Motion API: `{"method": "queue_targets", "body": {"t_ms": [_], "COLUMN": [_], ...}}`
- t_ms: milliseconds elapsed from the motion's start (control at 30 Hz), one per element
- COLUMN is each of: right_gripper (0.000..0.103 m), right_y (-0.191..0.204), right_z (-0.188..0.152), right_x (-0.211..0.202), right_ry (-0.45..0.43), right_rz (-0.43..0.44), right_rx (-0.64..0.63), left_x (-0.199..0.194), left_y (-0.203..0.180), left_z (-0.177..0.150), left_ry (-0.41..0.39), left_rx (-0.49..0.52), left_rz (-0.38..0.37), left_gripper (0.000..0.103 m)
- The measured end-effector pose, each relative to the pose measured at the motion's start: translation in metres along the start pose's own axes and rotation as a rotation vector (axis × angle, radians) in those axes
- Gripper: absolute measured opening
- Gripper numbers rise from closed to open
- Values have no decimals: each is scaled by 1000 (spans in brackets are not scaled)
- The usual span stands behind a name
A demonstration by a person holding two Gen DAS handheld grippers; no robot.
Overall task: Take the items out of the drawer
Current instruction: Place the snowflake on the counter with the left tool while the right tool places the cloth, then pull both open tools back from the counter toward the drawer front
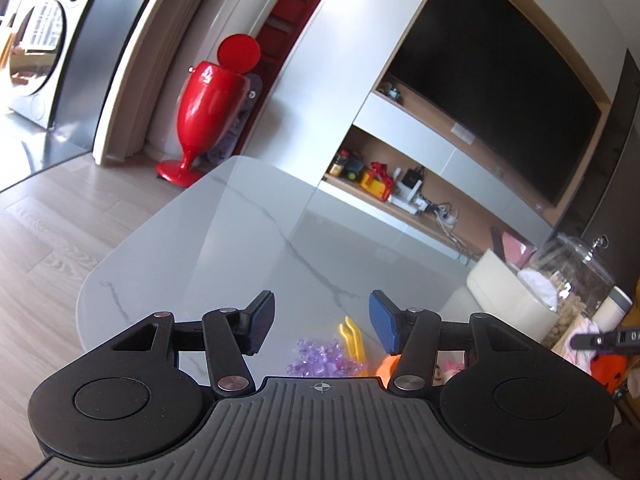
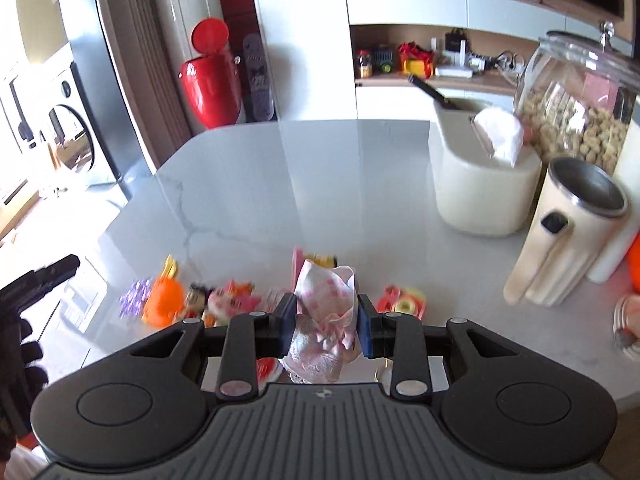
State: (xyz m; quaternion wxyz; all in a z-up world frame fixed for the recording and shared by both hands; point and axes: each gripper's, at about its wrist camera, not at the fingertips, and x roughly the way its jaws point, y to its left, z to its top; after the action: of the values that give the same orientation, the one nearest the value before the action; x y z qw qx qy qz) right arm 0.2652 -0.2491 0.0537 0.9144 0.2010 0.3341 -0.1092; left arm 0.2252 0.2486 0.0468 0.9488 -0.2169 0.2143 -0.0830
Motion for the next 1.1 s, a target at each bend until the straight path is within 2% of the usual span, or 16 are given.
{"method": "queue_targets", "body": {"t_ms": [100, 167, 200, 233, 267, 400, 567, 667, 800, 867, 967, 1100], "right_gripper": [31, 33, 38, 57, 70, 71, 78, 85, 95, 103, 103, 103], "right_y": [-1, -4, -6, -9, -14, -31, -36, -29, -19, -13, -2, 11], "right_z": [19, 23, 23, 21, 18, 10, 4, -8, -38, -58, -89, -142], "right_x": [29, 50, 62, 72, 81, 85, 52, 20, -20, -37, -47, -53], "right_ry": [-44, -30, -3, 33, 61, 90, 34, -5, -5, 28, 132, 286], "right_rz": [-38, -58, -72, -82, -87, -61, -41, -12, 38, 59, 84, 147], "right_rx": [6, 24, 34, 49, 75, 132, 106, 54, 13, -6, -33, -8], "left_x": [1, 1, 2, 4, 6, 16, 15, -5, -49, -75, -106, -128], "left_y": [-2, -5, -6, -6, -7, -11, -19, -18, -23, -35, -57, -75], "left_z": [-5, -8, -10, -11, -14, -25, -43, -63, -81, -88, -101, -135], "left_ry": [21, 37, 49, 63, 82, 145, 155, 177, 252, 297, 390, 560], "left_rx": [11, 30, 39, 44, 49, 85, 224, 294, 251, 233, 227, 195], "left_rz": [-8, -19, -23, -27, -29, -23, 3, 16, 55, 75, 69, 104], "left_gripper": [57, 57, 57, 57, 57, 57, 57, 57, 57, 57, 57, 57]}}
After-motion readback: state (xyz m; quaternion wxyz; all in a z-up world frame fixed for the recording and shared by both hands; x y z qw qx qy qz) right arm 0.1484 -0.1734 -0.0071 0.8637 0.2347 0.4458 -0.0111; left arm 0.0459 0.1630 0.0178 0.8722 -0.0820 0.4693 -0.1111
